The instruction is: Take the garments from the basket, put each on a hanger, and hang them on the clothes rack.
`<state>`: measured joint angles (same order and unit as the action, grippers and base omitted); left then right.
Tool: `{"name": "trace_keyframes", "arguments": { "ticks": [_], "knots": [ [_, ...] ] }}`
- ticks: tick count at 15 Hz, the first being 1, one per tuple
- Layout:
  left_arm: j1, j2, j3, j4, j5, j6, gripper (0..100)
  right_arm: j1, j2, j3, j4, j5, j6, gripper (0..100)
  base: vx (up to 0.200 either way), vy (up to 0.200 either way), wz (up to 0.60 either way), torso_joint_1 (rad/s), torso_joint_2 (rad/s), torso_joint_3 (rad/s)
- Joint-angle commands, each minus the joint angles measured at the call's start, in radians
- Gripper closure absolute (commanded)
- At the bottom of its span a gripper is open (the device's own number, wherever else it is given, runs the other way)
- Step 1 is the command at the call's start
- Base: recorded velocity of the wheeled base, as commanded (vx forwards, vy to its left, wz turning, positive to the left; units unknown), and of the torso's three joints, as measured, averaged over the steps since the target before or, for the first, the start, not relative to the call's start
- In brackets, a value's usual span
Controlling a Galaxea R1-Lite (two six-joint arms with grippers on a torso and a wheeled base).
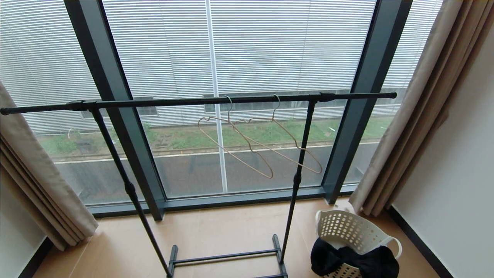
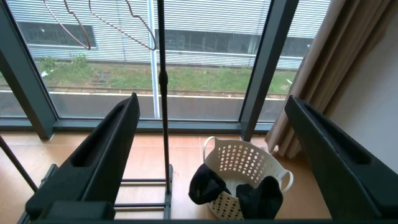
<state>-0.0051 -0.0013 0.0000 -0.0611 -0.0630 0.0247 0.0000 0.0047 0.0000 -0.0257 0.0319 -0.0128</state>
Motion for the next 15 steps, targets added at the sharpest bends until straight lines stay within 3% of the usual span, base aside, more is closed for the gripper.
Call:
{"name": "trace_keyframes", "arguments": {
  "ticks": [1,15],
  "knots": [
    [-0.001,0.001,0.000,0.000,0.000,0.000,0,0.000,0.001,0.000,0.000,0.000,0.000,0,0.000,0.000,0.00,0.000,0.00,0.000],
    [-0.001,0.003,0.000,0.000,-0.001,0.001,0,0.000,0.001,0.000,0.000,-0.006,0.020,0,0.000,0.000,0.00,0.000,0.00,0.000]
  ]
}}
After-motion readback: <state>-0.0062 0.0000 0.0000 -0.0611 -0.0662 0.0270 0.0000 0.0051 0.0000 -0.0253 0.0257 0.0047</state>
